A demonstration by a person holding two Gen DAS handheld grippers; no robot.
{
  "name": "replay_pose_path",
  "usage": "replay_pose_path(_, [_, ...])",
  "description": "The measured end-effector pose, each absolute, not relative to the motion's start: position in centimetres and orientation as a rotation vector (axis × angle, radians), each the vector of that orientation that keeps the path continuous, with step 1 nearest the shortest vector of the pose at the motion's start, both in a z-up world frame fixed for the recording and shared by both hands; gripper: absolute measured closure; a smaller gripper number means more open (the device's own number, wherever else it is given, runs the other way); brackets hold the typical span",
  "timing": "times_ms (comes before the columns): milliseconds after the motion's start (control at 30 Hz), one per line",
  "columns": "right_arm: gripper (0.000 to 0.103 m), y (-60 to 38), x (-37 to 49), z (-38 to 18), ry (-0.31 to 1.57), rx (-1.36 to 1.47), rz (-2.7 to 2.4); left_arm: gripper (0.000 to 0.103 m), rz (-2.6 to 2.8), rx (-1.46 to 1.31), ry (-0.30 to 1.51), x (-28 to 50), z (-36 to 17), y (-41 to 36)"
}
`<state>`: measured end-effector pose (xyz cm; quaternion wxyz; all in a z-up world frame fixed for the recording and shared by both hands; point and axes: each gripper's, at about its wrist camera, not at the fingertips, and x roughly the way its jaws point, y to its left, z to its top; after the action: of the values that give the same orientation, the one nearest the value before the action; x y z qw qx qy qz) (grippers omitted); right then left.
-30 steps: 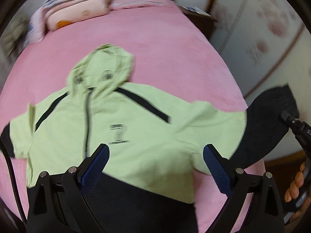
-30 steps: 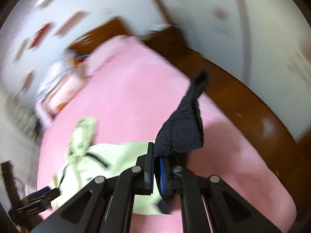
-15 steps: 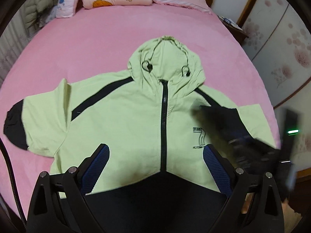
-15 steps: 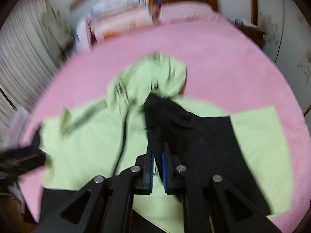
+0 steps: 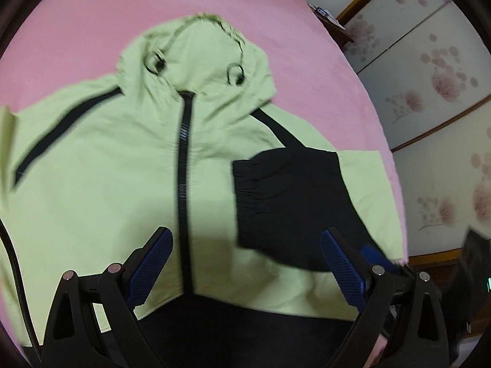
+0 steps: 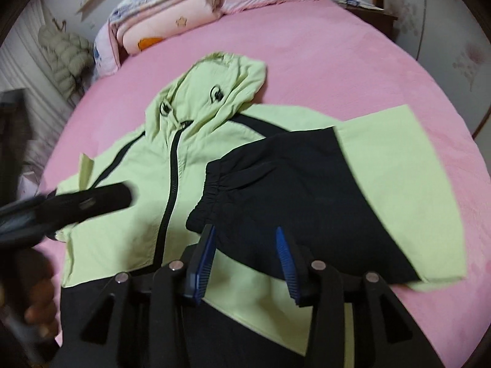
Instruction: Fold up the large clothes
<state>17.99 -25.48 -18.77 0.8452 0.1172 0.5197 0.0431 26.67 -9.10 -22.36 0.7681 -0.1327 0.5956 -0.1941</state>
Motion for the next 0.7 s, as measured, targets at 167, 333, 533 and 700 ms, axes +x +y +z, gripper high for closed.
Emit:
replay_pose_path(167, [0.062,-27.6,15.6,-17.9,1.090,0.260,0.056,0.026,-0.446,-0.360,1.382,28.1,-26.4,-11.3])
replay_pose_path(333, [0.062,-29.1,14.2,-18.6,1.106,0.297,0.050,0.029,-0.419,-0.353,1.441,28.0,-29.4,-13.3])
replay_pose_path(533, [0.062,-30.1,13.2,-19.3,1.119,0.304,0.050,0.075,-0.339,-0.210,1.479,27.9,-30.8,-16.2])
replay_pose_path(700, [0.062,-31.1,12.7,-20.0,1.147,0.272,0.027,0.080,-0.321,-0.118,1.373,27.7,-26.9,-18.2])
